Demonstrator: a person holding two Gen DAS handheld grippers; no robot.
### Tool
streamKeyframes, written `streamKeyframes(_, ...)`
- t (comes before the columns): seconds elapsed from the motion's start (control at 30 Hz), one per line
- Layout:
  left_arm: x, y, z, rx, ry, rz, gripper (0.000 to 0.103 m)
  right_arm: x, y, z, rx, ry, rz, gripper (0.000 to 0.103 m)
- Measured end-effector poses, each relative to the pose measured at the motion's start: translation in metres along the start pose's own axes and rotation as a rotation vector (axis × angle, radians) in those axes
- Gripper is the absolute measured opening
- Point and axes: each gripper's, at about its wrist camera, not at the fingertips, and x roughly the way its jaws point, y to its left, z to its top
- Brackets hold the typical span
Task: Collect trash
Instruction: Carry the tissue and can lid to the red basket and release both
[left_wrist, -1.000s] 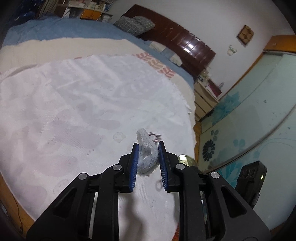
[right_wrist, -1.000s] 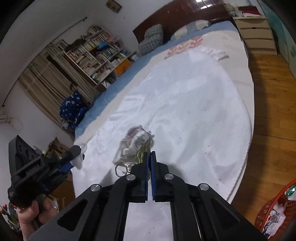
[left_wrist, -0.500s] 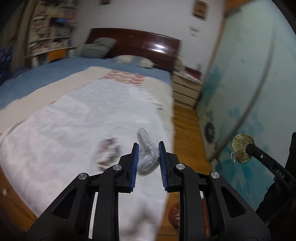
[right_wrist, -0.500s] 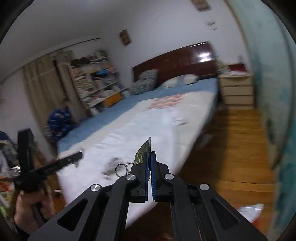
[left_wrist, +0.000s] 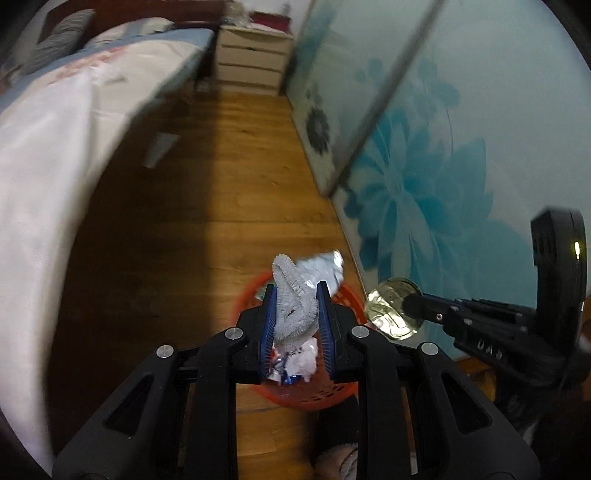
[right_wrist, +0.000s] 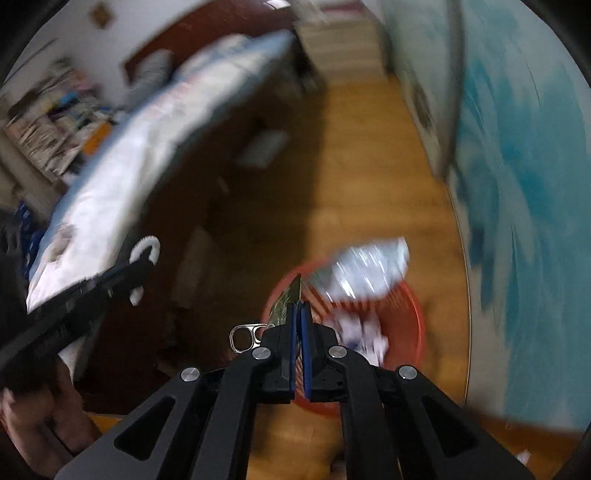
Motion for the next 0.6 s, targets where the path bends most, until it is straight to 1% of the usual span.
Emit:
streamKeyframes(0.07,0.029,-0.008,-0.009,0.019,0.079,0.006,0.021,0.011,-0.02,-0.001,0.04,0.041,-0.015,0.004)
streamKeyframes(0.17,0.048,-0.013,-0.014,0.026,0.122,0.013,0.021,0.018,-0.035,-0.006,0.063,0.056,-0.031,0.005)
streamKeyframes(0.33,0.051,-0.029,-0.017,0.055,0.122,0.028,0.021,0.023,-0.042,-0.009,0.072,0.076,-0.026,0.005)
streamKeyframes(0.53,0.053,-0.031,-0.019,0.052,0.134,0.032,0.022,0.025,-0.038,-0.01,0.062,0.073,-0.026,0.005)
streamKeyframes(0.6,0.052,-0.031,-0.019,0.053,0.131,0.037,0.024,0.025,-0.038,-0.009,0.059,0.077,-0.028,0.007)
